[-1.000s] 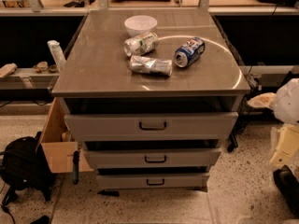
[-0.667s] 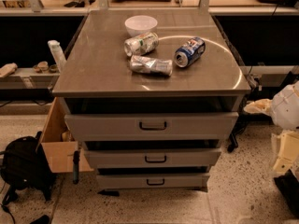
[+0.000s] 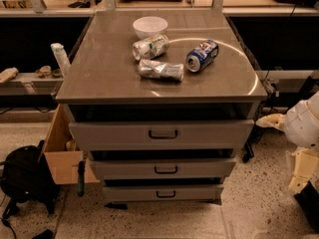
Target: Open middle drawer
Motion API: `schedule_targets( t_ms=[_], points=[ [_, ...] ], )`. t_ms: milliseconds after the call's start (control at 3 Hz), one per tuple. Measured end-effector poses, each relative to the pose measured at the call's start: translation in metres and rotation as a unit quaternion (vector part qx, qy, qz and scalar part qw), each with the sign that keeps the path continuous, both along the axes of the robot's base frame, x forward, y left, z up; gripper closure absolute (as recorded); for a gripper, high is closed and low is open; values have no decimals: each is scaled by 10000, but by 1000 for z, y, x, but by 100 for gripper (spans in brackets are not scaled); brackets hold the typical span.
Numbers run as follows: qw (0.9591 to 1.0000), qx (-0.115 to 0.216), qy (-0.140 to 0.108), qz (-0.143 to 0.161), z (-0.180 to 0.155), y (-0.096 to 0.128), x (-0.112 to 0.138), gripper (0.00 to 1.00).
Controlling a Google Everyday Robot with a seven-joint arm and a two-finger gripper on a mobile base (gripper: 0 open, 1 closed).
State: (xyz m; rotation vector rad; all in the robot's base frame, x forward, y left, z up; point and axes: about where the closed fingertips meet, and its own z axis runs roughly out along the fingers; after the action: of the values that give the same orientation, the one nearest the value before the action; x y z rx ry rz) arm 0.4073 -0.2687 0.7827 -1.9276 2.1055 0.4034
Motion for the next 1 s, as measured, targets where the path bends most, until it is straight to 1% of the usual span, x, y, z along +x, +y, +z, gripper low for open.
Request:
schedule_targets(
  t_ms=[333, 1000],
  points=[
    [9999, -90, -9, -58, -2, -2, 0, 0],
    [9993, -130, 139, -315, -49, -23, 5, 0]
  ],
)
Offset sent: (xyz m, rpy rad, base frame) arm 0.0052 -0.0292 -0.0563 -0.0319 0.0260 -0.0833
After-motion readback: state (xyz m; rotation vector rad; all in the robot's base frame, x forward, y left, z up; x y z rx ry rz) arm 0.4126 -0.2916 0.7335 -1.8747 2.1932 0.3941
